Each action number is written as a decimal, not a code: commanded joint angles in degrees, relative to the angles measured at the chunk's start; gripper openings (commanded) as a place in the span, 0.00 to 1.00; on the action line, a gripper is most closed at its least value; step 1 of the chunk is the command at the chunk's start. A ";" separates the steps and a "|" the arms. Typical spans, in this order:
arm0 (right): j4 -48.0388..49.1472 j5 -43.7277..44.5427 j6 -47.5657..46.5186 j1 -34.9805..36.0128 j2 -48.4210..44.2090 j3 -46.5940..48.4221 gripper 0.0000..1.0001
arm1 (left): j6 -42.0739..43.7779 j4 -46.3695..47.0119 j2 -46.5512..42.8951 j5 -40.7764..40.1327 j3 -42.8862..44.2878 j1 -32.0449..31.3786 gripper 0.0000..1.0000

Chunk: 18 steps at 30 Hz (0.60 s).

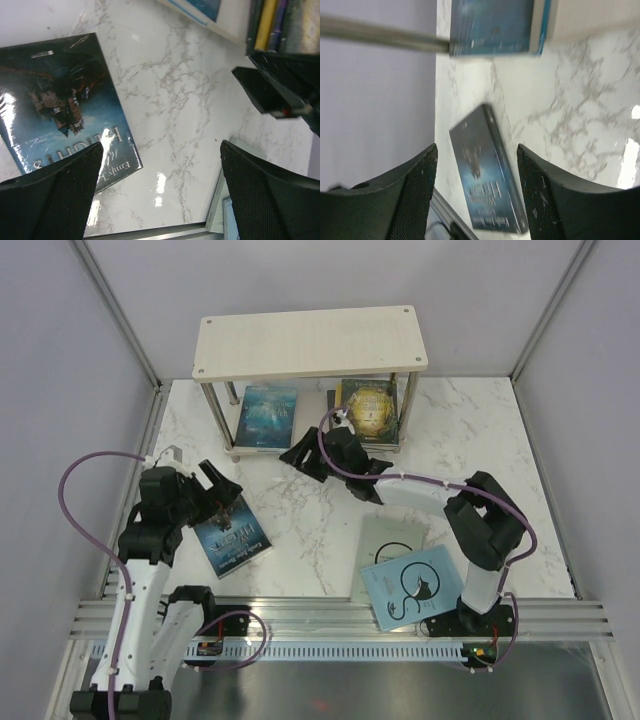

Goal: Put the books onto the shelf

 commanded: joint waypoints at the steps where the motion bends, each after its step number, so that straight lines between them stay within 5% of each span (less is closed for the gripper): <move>1: -0.95 -2.43 -7.28 5.77 -5.16 -3.64 0.69 | -0.36 -2.61 7.71 -7.19 1.88 0.25 1.00; 5: -0.60 -5.49 -10.80 10.52 -5.78 -6.27 0.69 | -2.47 -2.35 16.08 -9.65 1.89 0.25 1.00; 12: 4.15 -11.48 -10.45 12.02 0.45 -8.13 0.69 | -6.68 0.81 20.32 -3.68 -4.16 18.24 1.00; 18: 2.05 -11.92 -13.88 12.02 7.31 -1.90 0.68 | -10.73 3.09 19.43 -13.07 -7.24 22.75 1.00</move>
